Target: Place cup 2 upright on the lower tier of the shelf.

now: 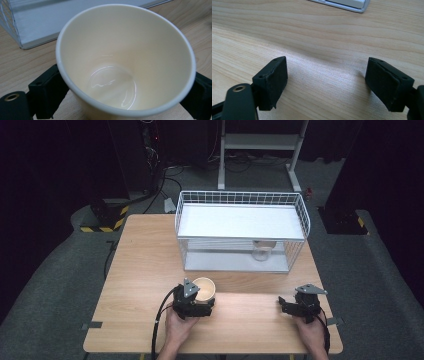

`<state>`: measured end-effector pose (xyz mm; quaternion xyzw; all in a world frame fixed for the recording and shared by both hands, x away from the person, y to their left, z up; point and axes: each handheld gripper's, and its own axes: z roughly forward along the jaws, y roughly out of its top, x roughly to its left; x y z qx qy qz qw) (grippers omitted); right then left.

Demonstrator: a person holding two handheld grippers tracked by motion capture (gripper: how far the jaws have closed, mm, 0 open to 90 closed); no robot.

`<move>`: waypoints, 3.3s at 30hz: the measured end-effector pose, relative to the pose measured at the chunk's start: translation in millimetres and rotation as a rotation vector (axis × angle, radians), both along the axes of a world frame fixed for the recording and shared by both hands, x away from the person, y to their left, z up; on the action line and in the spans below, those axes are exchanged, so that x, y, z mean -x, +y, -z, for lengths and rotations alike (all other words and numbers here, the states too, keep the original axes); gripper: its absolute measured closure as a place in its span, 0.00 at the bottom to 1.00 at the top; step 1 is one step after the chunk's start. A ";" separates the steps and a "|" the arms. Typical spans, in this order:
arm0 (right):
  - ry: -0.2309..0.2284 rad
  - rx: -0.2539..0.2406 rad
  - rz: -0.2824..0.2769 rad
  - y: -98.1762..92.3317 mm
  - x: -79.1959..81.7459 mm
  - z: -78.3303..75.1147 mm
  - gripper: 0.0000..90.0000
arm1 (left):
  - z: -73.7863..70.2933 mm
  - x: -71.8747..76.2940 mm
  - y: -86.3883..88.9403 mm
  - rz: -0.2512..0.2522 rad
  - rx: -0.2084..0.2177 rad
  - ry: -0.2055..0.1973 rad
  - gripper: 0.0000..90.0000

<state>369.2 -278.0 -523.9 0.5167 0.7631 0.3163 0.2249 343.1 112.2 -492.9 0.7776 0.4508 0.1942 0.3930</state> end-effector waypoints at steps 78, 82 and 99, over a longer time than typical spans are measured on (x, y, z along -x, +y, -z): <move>0.004 -0.001 0.005 -0.2 1.1 -0.1 0.20 | -44.6 -32.3 -21.6 0.061 0.029 0.016 0.11; 0.003 0.000 0.004 -0.3 1.0 -0.1 0.20 | -46.9 -37.8 -22.7 0.052 0.017 0.011 0.11; 0.004 -0.001 0.005 -0.2 1.1 -0.1 0.20 | -51.3 -62.4 -24.2 0.008 -0.039 -0.017 0.11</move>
